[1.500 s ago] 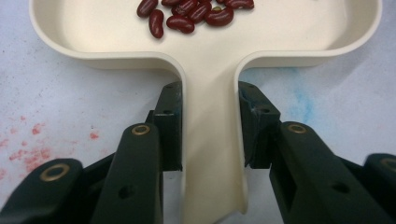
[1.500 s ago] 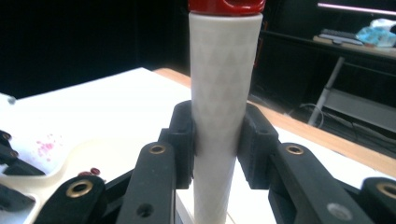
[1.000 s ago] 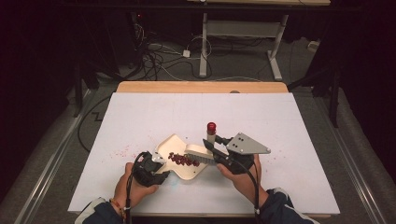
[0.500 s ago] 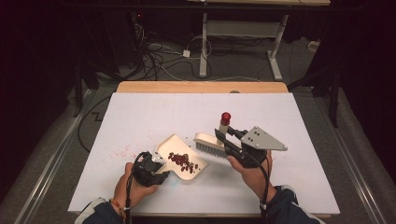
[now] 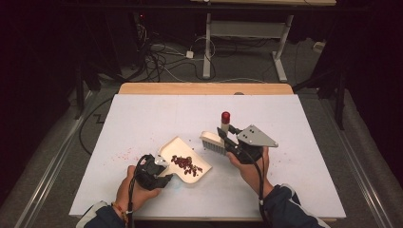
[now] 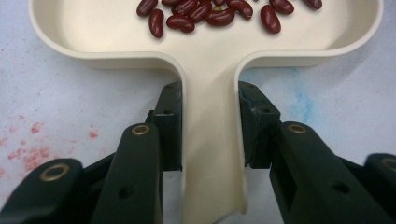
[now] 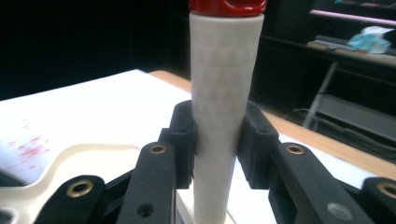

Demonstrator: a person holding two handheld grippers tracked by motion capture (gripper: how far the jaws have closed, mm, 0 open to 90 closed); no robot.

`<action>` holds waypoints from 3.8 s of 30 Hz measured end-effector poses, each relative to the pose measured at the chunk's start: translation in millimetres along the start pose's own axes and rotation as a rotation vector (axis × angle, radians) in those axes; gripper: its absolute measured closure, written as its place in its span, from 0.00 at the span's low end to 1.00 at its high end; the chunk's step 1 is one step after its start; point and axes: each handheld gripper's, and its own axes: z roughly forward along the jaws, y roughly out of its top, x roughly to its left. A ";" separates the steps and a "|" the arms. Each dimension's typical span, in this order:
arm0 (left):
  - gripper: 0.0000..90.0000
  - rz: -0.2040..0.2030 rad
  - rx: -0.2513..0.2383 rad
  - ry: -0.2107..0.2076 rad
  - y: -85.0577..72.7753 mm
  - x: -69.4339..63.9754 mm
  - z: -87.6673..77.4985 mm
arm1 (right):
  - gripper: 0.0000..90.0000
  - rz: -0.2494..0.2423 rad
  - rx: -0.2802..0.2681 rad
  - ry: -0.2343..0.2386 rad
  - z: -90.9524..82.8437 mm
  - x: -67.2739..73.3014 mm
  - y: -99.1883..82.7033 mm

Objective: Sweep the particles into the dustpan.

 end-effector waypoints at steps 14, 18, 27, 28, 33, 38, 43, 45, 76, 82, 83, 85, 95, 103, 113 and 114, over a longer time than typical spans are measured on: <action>0.71 0.001 -0.001 0.000 -0.3 0.1 -0.1 | 0.78 -0.015 -0.038 0.117 -20.6 26.8 20.2; 0.71 0.001 0.000 -0.002 -0.3 0.5 -0.1 | 0.78 0.001 -0.042 0.102 -19.5 19.0 21.7; 0.71 -0.015 -0.005 -0.015 -1.1 2.0 0.2 | 0.78 -0.016 -0.091 0.024 14.0 -1.3 22.5; 0.71 -0.015 -0.004 -0.015 -1.1 2.1 0.1 | 0.78 -0.019 -0.090 0.015 21.1 -1.7 22.3; 0.71 -0.018 -0.008 -0.025 -1.8 3.8 0.1 | 0.78 -0.026 -0.061 0.046 53.7 0.0 18.3; 0.71 -0.035 -0.011 -0.042 -4.1 6.5 -0.7 | 0.78 -0.011 -0.044 0.134 62.0 6.4 9.0; 0.71 -0.039 -0.010 -0.047 -4.7 7.3 -1.2 | 0.78 -0.048 -0.030 0.161 53.1 13.2 8.2; 0.71 -0.038 -0.008 -0.045 -4.4 7.0 -1.2 | 0.78 -0.052 -0.030 0.168 49.6 13.3 8.0; 0.71 -0.031 -0.004 -0.032 -3.9 5.2 -1.4 | 0.78 0.022 -0.053 0.198 -1.0 7.8 29.4; 0.71 -0.036 -0.007 -0.035 -4.1 5.5 -1.2 | 0.78 0.016 0.030 0.216 10.7 8.7 18.8; 0.71 -0.036 -0.007 -0.034 -4.1 5.4 -1.2 | 0.78 0.011 0.041 0.224 12.1 11.8 17.7; 0.71 -0.035 -0.007 -0.032 -4.2 5.1 -1.1 | 0.78 0.008 0.044 0.238 14.0 17.1 16.9; 0.71 -0.037 -0.010 -0.028 -4.6 4.3 -0.9 | 0.78 -0.025 0.031 0.266 12.2 34.7 19.2; 0.71 -0.035 -0.009 -0.028 -4.6 4.5 -0.9 | 0.78 -0.007 0.002 0.236 4.4 22.4 26.0; 0.71 -0.038 -0.008 -0.032 -4.6 4.6 -0.8 | 0.78 0.010 -0.003 0.206 -2.1 6.6 29.9; 0.71 -0.038 -0.008 -0.031 -4.6 4.5 -0.7 | 0.78 0.003 -0.011 0.203 -2.5 4.9 30.5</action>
